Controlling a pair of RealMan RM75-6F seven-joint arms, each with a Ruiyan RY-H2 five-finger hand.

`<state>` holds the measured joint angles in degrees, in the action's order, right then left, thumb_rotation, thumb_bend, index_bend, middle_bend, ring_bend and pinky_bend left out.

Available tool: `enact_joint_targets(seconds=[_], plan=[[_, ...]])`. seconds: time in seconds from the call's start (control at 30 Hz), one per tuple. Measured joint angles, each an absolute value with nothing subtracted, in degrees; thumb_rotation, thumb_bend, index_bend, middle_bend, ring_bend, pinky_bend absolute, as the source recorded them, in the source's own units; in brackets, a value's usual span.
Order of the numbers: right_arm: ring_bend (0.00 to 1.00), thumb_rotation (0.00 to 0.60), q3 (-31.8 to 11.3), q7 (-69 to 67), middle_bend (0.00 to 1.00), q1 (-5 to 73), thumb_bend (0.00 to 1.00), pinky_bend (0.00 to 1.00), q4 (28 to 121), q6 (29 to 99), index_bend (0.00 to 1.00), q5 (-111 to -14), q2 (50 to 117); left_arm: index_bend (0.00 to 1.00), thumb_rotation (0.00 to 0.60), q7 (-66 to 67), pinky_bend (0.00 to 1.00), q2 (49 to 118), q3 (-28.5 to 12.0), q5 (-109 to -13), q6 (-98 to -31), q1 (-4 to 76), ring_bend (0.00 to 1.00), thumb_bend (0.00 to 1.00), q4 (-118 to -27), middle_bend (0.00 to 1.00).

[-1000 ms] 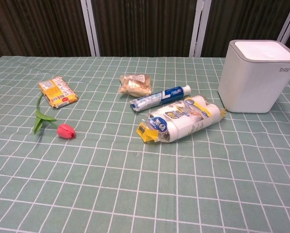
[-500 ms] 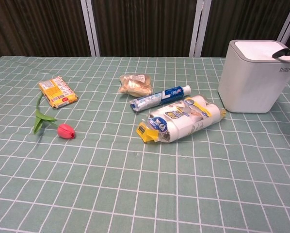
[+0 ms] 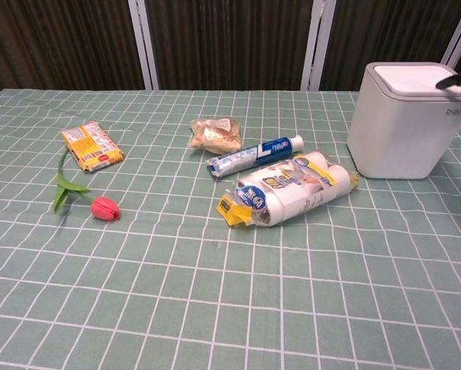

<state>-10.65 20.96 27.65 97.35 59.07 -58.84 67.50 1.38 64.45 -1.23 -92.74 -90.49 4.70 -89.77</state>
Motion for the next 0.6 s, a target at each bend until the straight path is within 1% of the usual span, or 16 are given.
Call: enact_joint_targets(seconds=[0.03, 0.13, 0.2, 0.23, 0.3, 0.37, 0.5, 0.6], plan=[[0.47, 0.600, -10.63, 19.75, 0.43, 27.09, 0.54, 0.50, 97.29, 60.66, 0.00, -60.90, 67.62, 0.00, 0.600, 1.36, 0.04, 64.46, -1.22, -92.76, -90.49, 4.70, 0.00, 0.46, -89.75, 0.00], [0.21, 0.600, -10.10, 16.20, 0.21, 24.72, 0.50, 0.32, 97.07, 67.41, 0.00, -68.67, 67.97, 0.00, 0.600, 1.42, 0.05, 64.52, -1.19, -92.87, -90.47, 4.73, 0.00, 0.46, -89.69, 0.00], [0.08, 0.600, -8.89, 14.79, 0.09, 22.68, 0.46, 0.21, 97.37, 72.28, 0.00, -74.26, 67.83, 0.00, 0.600, 1.63, 0.05, 64.61, -1.10, -92.94, -90.29, 4.79, 0.00, 0.46, -89.68, 0.00], [0.04, 0.600, -8.09, 14.48, 0.05, 21.74, 0.43, 0.15, 97.63, 74.02, 0.00, -76.57, 67.66, 0.00, 0.600, 1.74, 0.05, 64.63, -1.06, -92.98, -90.22, 4.81, 0.00, 0.46, -89.70, 0.00], [0.00, 0.600, -5.46, 14.27, 0.00, 19.33, 0.40, 0.05, 98.40, 77.28, 0.00, -81.56, 66.98, 0.00, 0.600, 1.99, 0.05, 64.68, -0.98, -93.11, -90.20, 4.82, 0.00, 0.46, -89.77, 0.00], [0.00, 0.600, -2.29, 14.23, 0.00, 16.54, 0.39, 0.00, 98.95, 79.95, 0.00, -85.24, 66.27, 0.00, 0.600, 2.04, 0.05, 64.68, -0.98, -93.23, -90.43, 4.77, 0.00, 0.46, -89.82, 0.00], [0.00, 0.600, 1.41, 13.81, 0.00, 11.29, 0.38, 0.00, 96.90, 85.70, 0.00, -89.09, 67.15, 0.00, 0.600, 1.82, 0.05, 64.79, -1.06, -93.84, -91.65, 4.51, 0.00, 0.46, -89.68, 0.00], [0.00, 0.600, 3.34, 13.99, 0.00, 8.44, 0.38, 0.00, 93.88, 88.05, 0.00, -91.24, 68.46, 0.00, 0.600, 1.62, 0.05, 65.02, -0.93, -94.58, -92.08, 4.44, 0.00, 0.46, -89.22, 0.00]])
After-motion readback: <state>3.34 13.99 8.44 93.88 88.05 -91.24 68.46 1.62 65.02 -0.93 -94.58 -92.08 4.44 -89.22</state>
